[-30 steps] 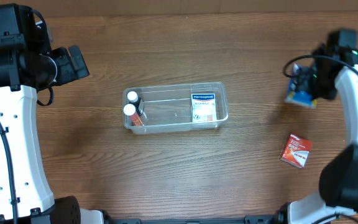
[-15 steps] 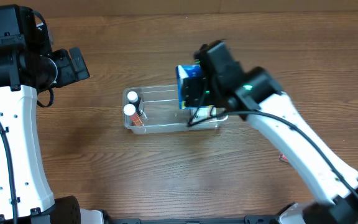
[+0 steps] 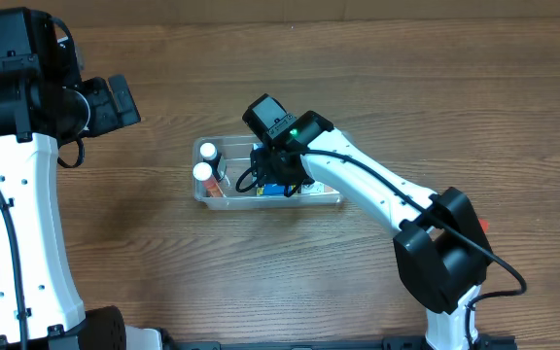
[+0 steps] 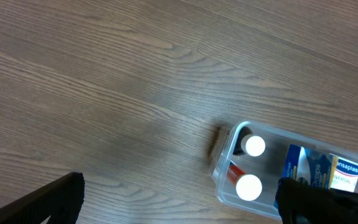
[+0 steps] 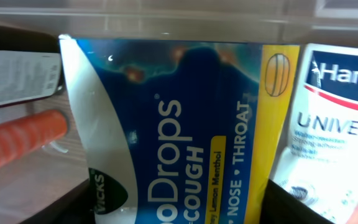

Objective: Pack container
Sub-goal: 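Carry the Vicks box into the container's middle and release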

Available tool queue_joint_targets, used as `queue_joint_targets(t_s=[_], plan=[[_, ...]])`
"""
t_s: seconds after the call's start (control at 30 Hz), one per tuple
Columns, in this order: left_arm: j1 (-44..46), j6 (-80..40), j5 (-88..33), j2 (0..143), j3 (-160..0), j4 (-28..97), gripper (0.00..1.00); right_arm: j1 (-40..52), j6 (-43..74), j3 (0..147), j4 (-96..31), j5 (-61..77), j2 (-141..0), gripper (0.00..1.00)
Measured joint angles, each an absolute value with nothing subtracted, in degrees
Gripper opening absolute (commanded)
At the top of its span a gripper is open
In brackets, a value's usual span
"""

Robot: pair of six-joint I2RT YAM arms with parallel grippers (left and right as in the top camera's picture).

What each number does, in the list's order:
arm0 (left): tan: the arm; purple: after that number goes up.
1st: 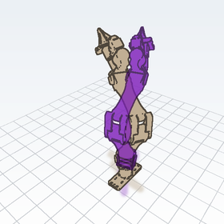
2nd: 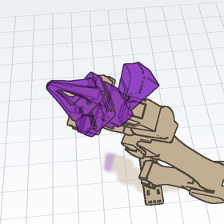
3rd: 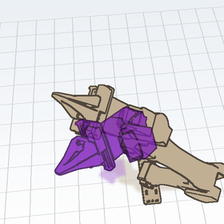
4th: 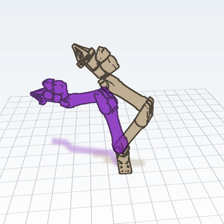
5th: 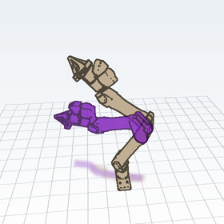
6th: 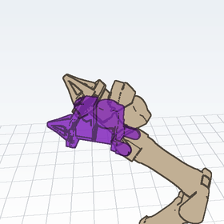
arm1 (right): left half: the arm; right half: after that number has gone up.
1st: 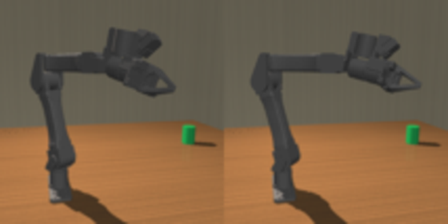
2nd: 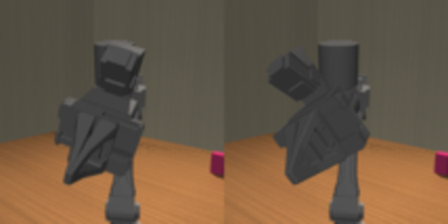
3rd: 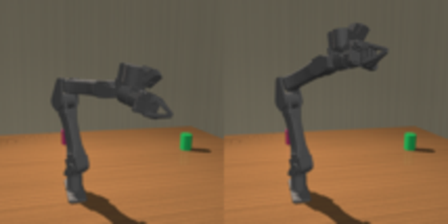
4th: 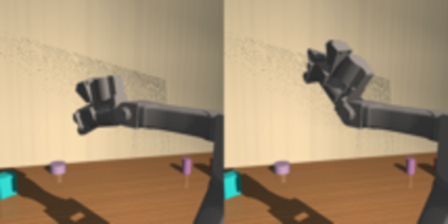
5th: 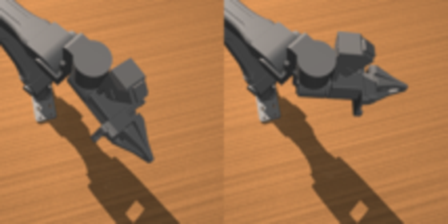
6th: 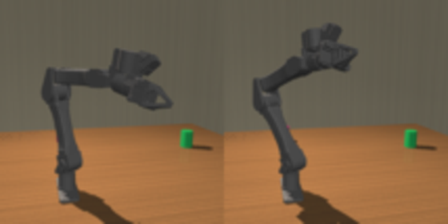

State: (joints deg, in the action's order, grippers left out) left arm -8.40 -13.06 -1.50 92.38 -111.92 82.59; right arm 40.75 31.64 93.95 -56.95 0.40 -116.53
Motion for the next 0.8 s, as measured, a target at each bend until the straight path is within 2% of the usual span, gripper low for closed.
queue_joint_targets(t_s=[0.03,0.23,0.4,0.47,0.53,0.63,0.8], plan=[[-8.4,-13.1,-1.5,92.4,-111.9,82.6,1.0,40.8,31.5,94.0,-57.1,0.4,-116.8,1.0],[-8.4,-13.1,-1.5,92.4,-111.9,82.7,1.0,40.8,31.4,94.0,-58.6,-1.8,-116.9,1.0],[-8.4,-13.1,-1.3,92.4,-111.9,82.7,1.0,40.6,31.3,98.7,-69.6,-9.8,-114.8,1.0],[-8.4,-13.0,-1.3,92.4,-111.9,82.7,1.0,39.3,31.3,103.9,-74.6,-13.6,-109.1,1.0],[-8.4,-13.0,-1.3,92.4,-111.9,83.0,1.0,34.9,31.3,107.8,-77.5,-15.6,-100.5,1.0],[-8.4,-13.0,-1.3,92.4,-111.9,83.2,1.0,20.9,31.9,110.0,-84.2,-17.5,-89.2,1.0],[-8.4,-13.0,-1.3,92.4,-111.9,83.2,1.0,0.8,29.5,107.2,-92.7,-14.4,-86.4,1.0]])
